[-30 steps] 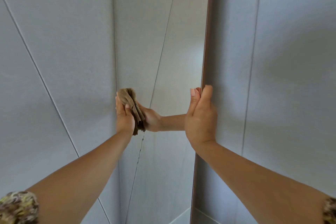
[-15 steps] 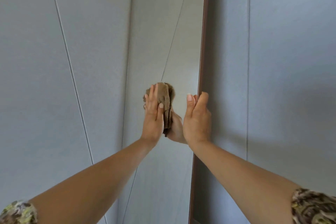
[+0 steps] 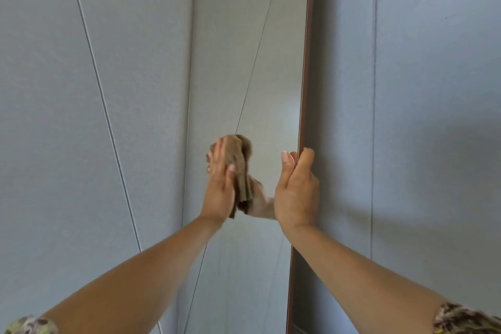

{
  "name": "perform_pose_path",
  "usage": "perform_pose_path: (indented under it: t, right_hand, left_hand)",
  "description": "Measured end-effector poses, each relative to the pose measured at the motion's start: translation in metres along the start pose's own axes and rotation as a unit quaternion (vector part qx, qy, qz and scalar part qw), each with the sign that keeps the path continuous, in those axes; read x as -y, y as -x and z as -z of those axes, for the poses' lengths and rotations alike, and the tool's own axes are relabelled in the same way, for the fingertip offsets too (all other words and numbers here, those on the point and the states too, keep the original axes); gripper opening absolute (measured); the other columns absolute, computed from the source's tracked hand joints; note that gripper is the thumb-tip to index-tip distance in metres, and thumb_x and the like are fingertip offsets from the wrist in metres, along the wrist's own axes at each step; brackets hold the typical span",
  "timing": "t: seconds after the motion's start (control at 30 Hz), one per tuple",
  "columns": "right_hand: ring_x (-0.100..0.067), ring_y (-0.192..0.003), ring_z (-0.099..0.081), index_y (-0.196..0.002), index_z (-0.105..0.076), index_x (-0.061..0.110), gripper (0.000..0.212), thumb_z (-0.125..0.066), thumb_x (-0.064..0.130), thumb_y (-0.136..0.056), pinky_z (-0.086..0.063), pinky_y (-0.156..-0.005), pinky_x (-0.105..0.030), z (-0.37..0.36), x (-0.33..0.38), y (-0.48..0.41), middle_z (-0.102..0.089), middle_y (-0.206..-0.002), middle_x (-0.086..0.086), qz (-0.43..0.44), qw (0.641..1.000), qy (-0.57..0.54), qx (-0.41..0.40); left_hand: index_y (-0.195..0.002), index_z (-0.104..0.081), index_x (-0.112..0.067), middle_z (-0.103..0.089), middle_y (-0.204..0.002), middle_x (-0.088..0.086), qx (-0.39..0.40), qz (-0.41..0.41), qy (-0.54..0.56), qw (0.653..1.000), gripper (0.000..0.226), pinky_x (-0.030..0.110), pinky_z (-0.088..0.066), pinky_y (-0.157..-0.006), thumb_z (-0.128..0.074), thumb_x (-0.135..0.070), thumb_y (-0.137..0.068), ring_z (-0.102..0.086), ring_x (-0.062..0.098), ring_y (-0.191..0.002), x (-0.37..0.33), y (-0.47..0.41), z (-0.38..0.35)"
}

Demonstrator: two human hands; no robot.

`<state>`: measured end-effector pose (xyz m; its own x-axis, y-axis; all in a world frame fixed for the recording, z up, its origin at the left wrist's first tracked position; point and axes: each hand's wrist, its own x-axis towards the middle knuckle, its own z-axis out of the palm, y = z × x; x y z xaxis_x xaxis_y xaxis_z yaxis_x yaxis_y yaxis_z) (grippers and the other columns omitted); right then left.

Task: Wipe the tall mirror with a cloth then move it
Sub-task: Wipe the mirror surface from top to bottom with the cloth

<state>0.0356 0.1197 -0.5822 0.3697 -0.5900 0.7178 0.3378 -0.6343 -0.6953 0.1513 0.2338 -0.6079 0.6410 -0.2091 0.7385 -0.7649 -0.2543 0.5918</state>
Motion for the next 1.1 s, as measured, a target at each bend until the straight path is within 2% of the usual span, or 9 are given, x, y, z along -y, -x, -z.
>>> perform_pose_path:
  t: [0.07, 0.13, 0.23, 0.37, 0.5, 0.6, 0.73, 0.93, 1.1]
  right_hand:
    - [-0.040, -0.072, -0.062, -0.101, -0.040, 0.009, 0.041, -0.027, 0.048, -0.095, -0.049, -0.054, -0.046, 0.001, 0.001, 0.001, -0.062, -0.078, -0.008, 0.002, 1.000, 0.005, 0.002]
    - [-0.038, -0.075, -0.063, -0.101, -0.039, 0.009, 0.043, -0.025, 0.050, -0.093, -0.051, -0.057, -0.045, 0.001, 0.002, 0.000, -0.065, -0.083, -0.008, 0.002, 1.000, 0.008, 0.004]
    - [-0.036, -0.083, -0.065, -0.102, -0.040, 0.008, 0.038, -0.030, 0.045, -0.096, -0.051, -0.060, -0.041, 0.001, 0.001, -0.001, -0.069, -0.098, -0.007, 0.002, 1.000, 0.013, 0.005]
    - [-0.037, -0.086, -0.064, -0.102, -0.040, 0.009, 0.033, -0.033, 0.040, -0.099, -0.049, -0.062, -0.039, 0.001, -0.001, 0.000, -0.070, -0.103, -0.006, 0.003, 1.000, 0.007, 0.003]
    - [-0.038, -0.084, -0.064, -0.102, -0.040, 0.007, 0.036, -0.033, 0.042, -0.099, -0.050, -0.061, -0.042, 0.000, -0.001, 0.001, -0.070, -0.101, -0.007, 0.004, 1.000, 0.004, -0.005]
    - [-0.036, -0.084, -0.065, -0.101, -0.040, 0.008, 0.036, -0.034, 0.043, -0.099, -0.051, -0.061, -0.042, 0.000, 0.000, 0.002, -0.069, -0.102, -0.006, 0.005, 1.000, 0.000, -0.003]
    - [-0.035, -0.079, -0.063, -0.100, -0.038, 0.011, 0.036, -0.032, 0.046, -0.098, -0.051, -0.061, -0.046, 0.001, -0.010, 0.019, -0.066, -0.093, -0.007, -0.001, 1.000, -0.006, 0.005]
    - [-0.027, -0.072, -0.059, -0.096, -0.037, 0.014, 0.032, -0.029, 0.045, -0.097, -0.047, -0.060, -0.039, -0.001, -0.044, 0.082, -0.057, -0.076, 0.006, -0.031, 0.997, -0.059, 0.026]
    - [-0.025, -0.072, -0.060, -0.094, -0.037, 0.017, 0.026, -0.031, 0.042, -0.099, -0.051, -0.061, -0.041, -0.003, -0.052, 0.086, -0.057, -0.077, 0.007, -0.034, 0.997, -0.060, 0.026]
  left_hand:
    - [-0.161, -0.015, -0.017, -0.008, -0.170, -0.001, -0.033, 0.054, 0.002, 0.998, 0.064, 0.042, -0.002, -0.129, -0.028, -0.036, -0.102, -0.001, 0.017, -0.158, 0.028, -0.027, 0.015]
    - [-0.160, -0.020, -0.017, -0.020, -0.168, 0.009, -0.054, 0.113, -0.003, 0.992, 0.055, 0.049, -0.013, -0.127, -0.029, -0.029, -0.107, -0.013, 0.027, -0.157, 0.055, -0.049, 0.028]
    - [-0.161, -0.017, -0.024, -0.021, -0.168, 0.009, -0.074, 0.201, -0.013, 0.977, 0.052, 0.047, -0.016, -0.126, -0.028, -0.024, -0.110, -0.018, 0.029, -0.156, 0.080, -0.062, 0.037]
    - [-0.161, -0.011, -0.026, -0.011, -0.170, 0.002, -0.097, 0.207, 0.001, 0.973, 0.053, 0.044, -0.014, -0.127, -0.026, -0.023, -0.110, -0.011, 0.024, -0.157, 0.076, -0.048, 0.029]
    - [-0.162, -0.009, -0.021, -0.005, -0.171, -0.002, -0.090, 0.155, 0.005, 0.984, 0.055, 0.039, -0.006, -0.129, -0.026, -0.024, -0.110, 0.000, 0.014, -0.158, 0.060, -0.009, 0.013]
    - [-0.162, -0.008, -0.018, -0.004, -0.170, -0.004, -0.064, 0.086, 0.005, 0.994, 0.066, 0.036, 0.002, -0.128, -0.025, -0.039, -0.102, 0.006, 0.012, -0.157, 0.048, 0.023, 0.001]
    - [-0.154, 0.003, -0.040, 0.009, -0.166, -0.019, -0.006, 0.009, -0.002, 1.000, 0.058, 0.034, 0.009, -0.127, -0.023, -0.044, -0.102, 0.018, 0.000, -0.152, 0.027, 0.060, -0.013]
    - [-0.157, 0.005, -0.045, 0.006, -0.169, -0.017, 0.070, -0.106, -0.067, 0.990, 0.060, 0.044, 0.005, -0.127, -0.024, -0.034, -0.106, 0.016, 0.013, -0.156, 0.015, 0.125, -0.032]
    - [-0.157, 0.000, -0.047, 0.002, -0.169, -0.017, 0.061, -0.140, -0.083, 0.985, 0.057, 0.045, 0.002, -0.127, -0.022, -0.035, -0.106, 0.010, 0.016, -0.158, 0.023, 0.133, -0.038]
